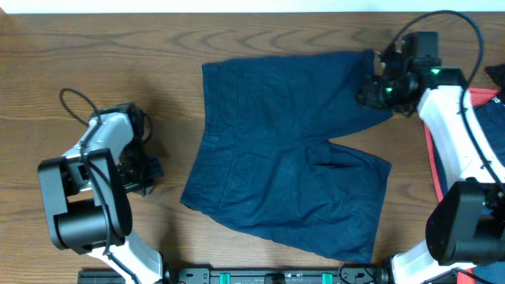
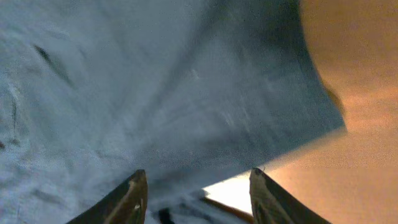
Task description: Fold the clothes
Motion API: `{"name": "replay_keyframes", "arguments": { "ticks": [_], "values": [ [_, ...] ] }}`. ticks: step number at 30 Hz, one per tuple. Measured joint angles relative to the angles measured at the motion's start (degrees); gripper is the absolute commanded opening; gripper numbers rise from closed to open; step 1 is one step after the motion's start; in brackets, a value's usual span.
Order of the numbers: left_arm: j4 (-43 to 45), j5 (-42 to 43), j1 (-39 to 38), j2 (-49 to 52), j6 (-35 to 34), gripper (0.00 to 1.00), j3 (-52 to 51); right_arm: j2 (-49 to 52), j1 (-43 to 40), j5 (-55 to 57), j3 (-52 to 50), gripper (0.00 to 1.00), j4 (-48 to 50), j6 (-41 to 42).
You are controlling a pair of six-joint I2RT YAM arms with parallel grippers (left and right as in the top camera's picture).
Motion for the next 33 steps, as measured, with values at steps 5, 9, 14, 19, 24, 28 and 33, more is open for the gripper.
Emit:
{"name": "replay_keyframes", "arguments": {
  "ticks": [5,9,14,19,24,28,33],
  "values": [
    [2.14,9.53,1.29,-0.11,5.27,0.12,0.0,0.61,3.78,4.0,-4.61,0.43,9.49,3.52],
    [5.46,21.77,-0.83,-1.81,13.4,0.48,-0.02,2.71,3.87,3.45,-6.45,0.57,10.4,6.21],
    [8.09,27.04,-5.66,-3.15,17.2,0.59,-0.11,3.65,3.76,2.03,-7.13,0.6,9.01,6.4],
    [9.6,28.57,-10.27,-3.15,18.45,0.59,-2.14,3.48,2.38,1.14,-7.13,0.61,7.34,5.97],
    [12.59,28.24,-13.79,-4.0,17.44,0.59,-5.14,2.14,0.37,0.96,-7.13,0.61,6.01,5.95],
    [15.43,27.43,-14.16,-5.81,15.21,0.36,-7.39,1.68,-0.28,0.96,-7.13,0.61,4.9,5.95],
    [16.59,28.13,-14.23,-5.49,14.21,0.06,-8.74,1.68,-0.33,0.94,-7.15,0.6,4.57,5.95]
  ]
}}
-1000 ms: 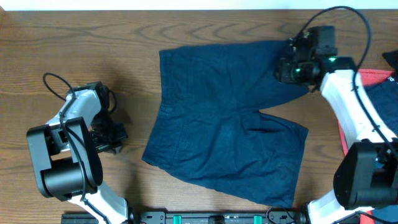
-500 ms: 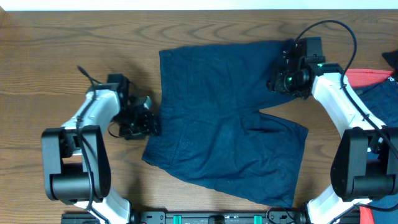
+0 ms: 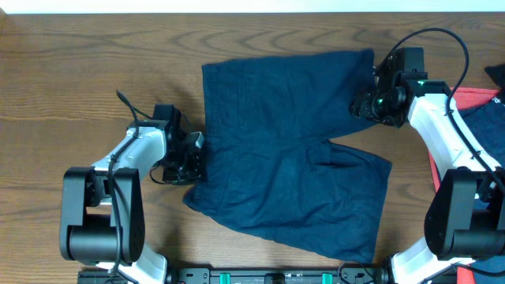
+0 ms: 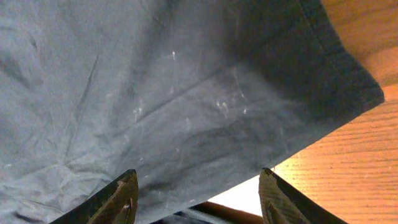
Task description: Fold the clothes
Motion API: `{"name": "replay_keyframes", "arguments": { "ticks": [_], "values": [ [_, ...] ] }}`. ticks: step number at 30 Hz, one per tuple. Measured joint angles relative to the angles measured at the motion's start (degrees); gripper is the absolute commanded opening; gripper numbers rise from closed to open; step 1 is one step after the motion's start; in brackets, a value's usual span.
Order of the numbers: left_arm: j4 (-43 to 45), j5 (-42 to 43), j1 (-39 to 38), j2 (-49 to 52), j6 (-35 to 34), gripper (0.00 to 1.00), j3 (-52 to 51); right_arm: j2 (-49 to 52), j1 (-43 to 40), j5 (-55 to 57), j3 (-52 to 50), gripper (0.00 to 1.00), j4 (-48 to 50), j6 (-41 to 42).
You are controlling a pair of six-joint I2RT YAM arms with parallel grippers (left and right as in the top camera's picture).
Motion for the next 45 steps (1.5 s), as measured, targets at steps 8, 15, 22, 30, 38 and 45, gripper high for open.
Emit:
{"name": "replay_keyframes", "arguments": {
  "ticks": [8,15,22,30,38,45],
  "values": [
    [-12.15,-6.38,2.62,0.07,-3.89,0.06,2.78,0.0,-0.07,0.02,0.0,0.6,0.04,-1.29],
    [-17.92,-17.4,12.28,-3.13,-7.28,0.06,6.71,0.0,-0.11,0.02,0.0,0.6,2.71,-2.47],
    [-18.27,-21.62,14.01,-3.21,-9.25,0.1,6.71,-0.02,0.48,0.07,-1.73,0.56,9.99,-3.02],
    [-17.51,-22.56,14.12,-3.21,-10.45,0.35,6.71,1.01,2.47,-0.46,-7.61,0.56,13.49,-2.89],
    [-16.76,-19.98,14.12,-3.21,-10.21,0.35,6.71,4.87,3.85,-2.21,-8.85,0.55,16.57,-1.16],
    [-16.74,-17.64,14.12,-3.61,-8.46,0.35,6.71,8.48,4.59,-2.8,-8.59,0.19,19.15,2.08]
  ]
}}
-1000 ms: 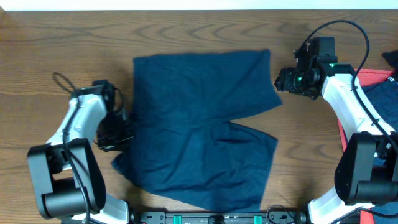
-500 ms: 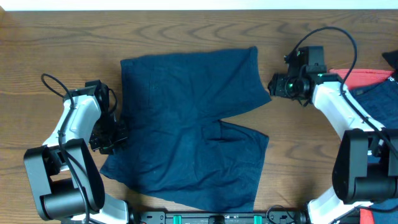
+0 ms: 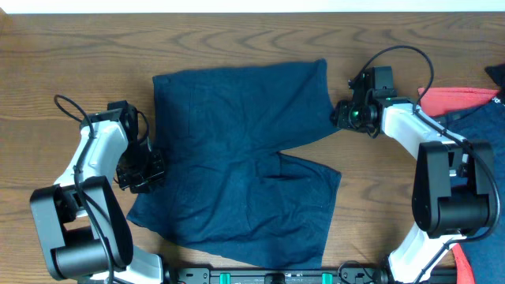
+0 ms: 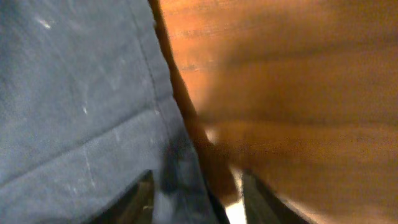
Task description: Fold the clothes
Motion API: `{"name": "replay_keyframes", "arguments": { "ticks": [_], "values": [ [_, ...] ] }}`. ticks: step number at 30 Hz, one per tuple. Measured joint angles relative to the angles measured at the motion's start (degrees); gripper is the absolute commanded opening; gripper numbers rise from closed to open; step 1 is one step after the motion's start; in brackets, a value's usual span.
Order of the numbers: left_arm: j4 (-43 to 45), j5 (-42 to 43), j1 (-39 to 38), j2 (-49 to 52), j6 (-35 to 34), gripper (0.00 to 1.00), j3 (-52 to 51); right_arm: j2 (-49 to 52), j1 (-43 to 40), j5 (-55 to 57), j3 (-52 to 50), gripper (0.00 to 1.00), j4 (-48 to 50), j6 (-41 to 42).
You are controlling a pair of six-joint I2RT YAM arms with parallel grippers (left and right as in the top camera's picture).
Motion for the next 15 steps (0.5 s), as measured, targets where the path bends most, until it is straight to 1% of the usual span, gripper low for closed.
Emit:
{"name": "replay_keyframes", "arguments": {
  "ticks": [1,3,5,9,15],
  "values": [
    [0.0,0.04,0.0,-0.42,0.2,0.35,0.0,0.39,0.04,-0.17,-0.02,0.14,-0.17,0.7],
    [-0.02,0.2,0.0,-1.77,0.39,0.35,0.07,0.63,0.02,-0.44,-0.02,0.06,-0.24,1.01],
    [0.2,0.57,0.0,-3.5,0.44,0.35,0.17,0.63,-0.02,-0.66,-0.11,0.01,-0.87,0.74],
    [2.29,4.39,-0.22,-7.39,1.22,0.35,0.61,-1.22,-0.76,-0.55,-0.26,0.01,-3.82,-0.46],
    [8.87,9.2,-3.54,-8.46,3.06,0.35,0.94,-10.51,-1.14,4.44,-0.31,0.01,-11.02,-2.29]
  ]
}}
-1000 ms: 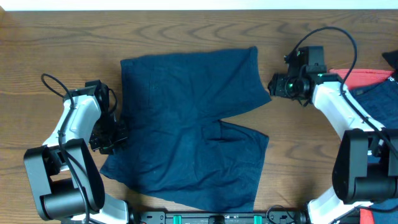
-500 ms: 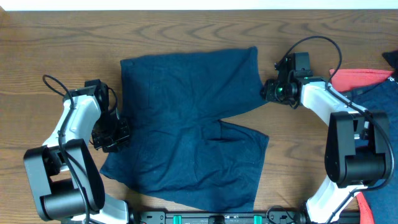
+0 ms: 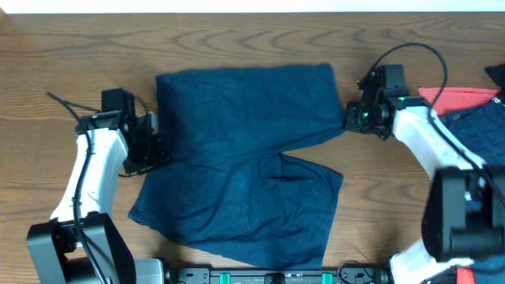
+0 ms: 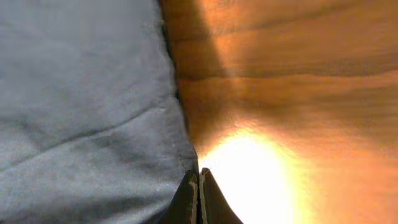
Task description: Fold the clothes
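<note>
Dark blue shorts (image 3: 245, 150) lie flat in the middle of the wooden table (image 3: 63, 47), waistband to the left and legs to the right. My right gripper (image 3: 349, 118) is at the outer corner of the far leg's hem. In the right wrist view its jaws (image 4: 199, 171) are pressed together just where the corner of the shorts (image 4: 81, 93) ends. My left gripper (image 3: 152, 146) is low at the waistband's left edge. From above I cannot make out how its fingers stand.
A red cloth (image 3: 458, 99) and another blue garment (image 3: 483, 130) lie at the table's right edge, beside the right arm. Bare wood (image 4: 298, 74) runs right of the hem. Cables loop above both arms.
My right gripper was open astride the hem corner and is now shut there. The left gripper has moved a little farther up the waistband edge. The shorts sit slightly more to the right.
At first the shorts lay further right, with my right gripper open over the far leg and my left arm away at the left. Then my left gripper was at the waistband. Later the shorts lay more to the left. Now my right gripper is shut at the hem corner.
</note>
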Motion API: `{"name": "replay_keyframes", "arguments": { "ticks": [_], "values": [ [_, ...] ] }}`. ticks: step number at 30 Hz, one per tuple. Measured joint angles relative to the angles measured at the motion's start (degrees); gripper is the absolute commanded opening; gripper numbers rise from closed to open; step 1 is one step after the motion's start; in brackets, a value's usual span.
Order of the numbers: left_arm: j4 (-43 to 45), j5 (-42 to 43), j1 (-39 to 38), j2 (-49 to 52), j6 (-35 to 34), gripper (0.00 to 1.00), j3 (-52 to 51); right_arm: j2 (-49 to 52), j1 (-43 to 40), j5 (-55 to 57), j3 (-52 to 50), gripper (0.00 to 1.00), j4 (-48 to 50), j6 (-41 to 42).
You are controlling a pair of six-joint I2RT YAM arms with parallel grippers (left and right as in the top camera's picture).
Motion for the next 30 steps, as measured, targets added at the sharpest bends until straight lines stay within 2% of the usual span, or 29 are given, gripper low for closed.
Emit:
{"name": "replay_keyframes", "arguments": {
  "ticks": [2,3,4,5,6,8,10,13,19,24,30],
  "values": [
    [2.23,0.66,-1.62,0.09,0.33,0.35,-0.17,-1.6,0.0,1.53,0.02,0.03,-1.6,-0.2],
    [3.08,0.85,-2.51,0.31,0.37,0.35,-0.44,-1.92,-0.02,2.36,0.02,0.08,-2.27,-0.26],
    [3.56,0.92,-3.37,0.72,0.39,0.35,-0.68,-1.95,0.0,2.95,0.02,0.24,-2.71,-0.24],
    [3.87,0.98,-4.09,1.18,0.44,0.35,-1.03,-1.84,-0.02,3.82,0.02,0.47,-3.1,-0.46],
    [4.09,1.05,-4.79,1.84,0.52,0.35,-1.51,-1.75,-0.02,4.59,0.0,0.56,-3.37,-0.35],
    [4.24,0.92,-5.75,3.37,0.55,0.35,-2.69,-1.75,-0.04,6.58,-0.02,0.56,-3.52,-0.96],
    [4.28,0.63,-6.1,5.11,0.57,0.35,-4.2,-1.75,-0.26,7.93,-0.02,0.5,-2.62,-1.14],
    [4.52,0.22,-6.12,7.37,0.57,0.34,-6.32,-1.75,-1.75,6.91,0.07,0.5,0.17,-1.2],
    [5.07,-0.33,-6.12,9.07,0.57,0.34,-8.46,-1.53,-5.88,-2.4,0.33,0.41,12.17,1.01],
    [4.92,-0.42,-6.14,9.07,0.57,0.34,-8.46,2.38,-5.7,-8.57,1.25,0.44,21.44,6.34],
    [4.9,-0.44,-6.14,9.07,0.57,0.35,-8.46,13.22,-5.68,-12.5,8.57,0.5,22.03,9.86]
  ]
}}
